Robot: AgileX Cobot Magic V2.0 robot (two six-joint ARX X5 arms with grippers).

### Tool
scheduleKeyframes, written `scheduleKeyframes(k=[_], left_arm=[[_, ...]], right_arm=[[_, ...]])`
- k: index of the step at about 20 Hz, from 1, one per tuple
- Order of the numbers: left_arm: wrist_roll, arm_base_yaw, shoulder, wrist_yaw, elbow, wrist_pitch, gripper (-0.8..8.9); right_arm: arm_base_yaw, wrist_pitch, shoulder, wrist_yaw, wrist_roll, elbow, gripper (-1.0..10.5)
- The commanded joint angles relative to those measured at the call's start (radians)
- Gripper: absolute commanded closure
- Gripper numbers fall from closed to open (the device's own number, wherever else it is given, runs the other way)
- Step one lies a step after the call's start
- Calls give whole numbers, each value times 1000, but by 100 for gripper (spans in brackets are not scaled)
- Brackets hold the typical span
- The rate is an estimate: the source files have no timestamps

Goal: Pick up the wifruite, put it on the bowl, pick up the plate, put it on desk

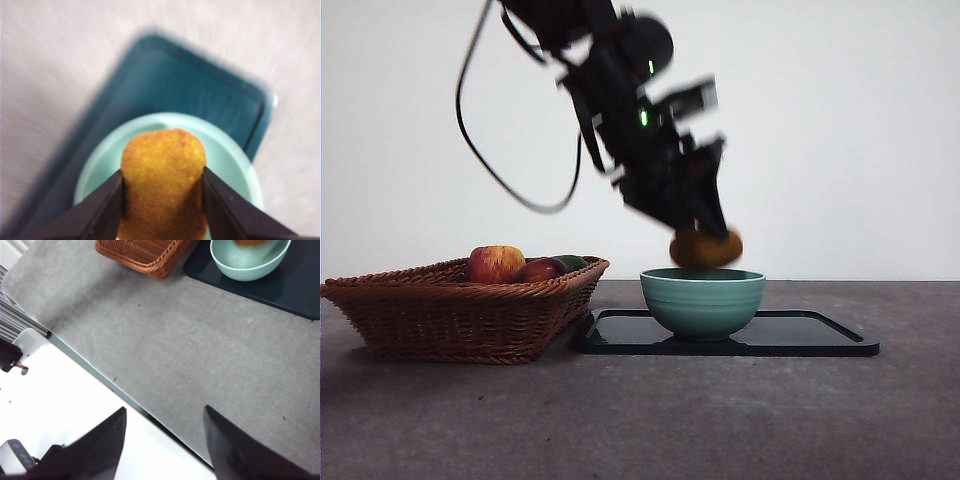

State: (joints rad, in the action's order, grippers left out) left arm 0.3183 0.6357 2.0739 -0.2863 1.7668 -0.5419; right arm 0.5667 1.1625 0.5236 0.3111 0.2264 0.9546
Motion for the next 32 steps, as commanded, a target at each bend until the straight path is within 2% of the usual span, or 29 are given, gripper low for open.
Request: scheduleKeyframes(k=[1, 6, 9, 16, 18, 21, 27, 32], left_arm=[[-86, 0, -70, -1, 26, 10, 667], [-261, -15, -276, 3, 26, -63, 663], [-383, -33, -406, 67, 26, -132, 661], [-446, -60, -654, 319, 14, -357, 659], [-473, -76, -701, 335, -13, -386, 659], [-518, -103, -768, 365, -115, -355, 659], [-615, -160, -837, 385, -448, -161, 659], [-630, -174, -800, 407, -682, 50, 660]], right_arm=[[6, -10, 2, -2, 8, 5, 702], [6, -11, 2, -2, 8, 5, 702], [6, -20, 2, -3, 5, 5, 702], [6, -71, 2, -5, 1, 5, 702], [6, -79, 2, -5, 1, 5, 702], [6, -79, 2, -5, -3, 5, 702], [6, -79, 2, -5, -6, 5, 702], [6, -78, 2, -5, -5, 5, 702]])
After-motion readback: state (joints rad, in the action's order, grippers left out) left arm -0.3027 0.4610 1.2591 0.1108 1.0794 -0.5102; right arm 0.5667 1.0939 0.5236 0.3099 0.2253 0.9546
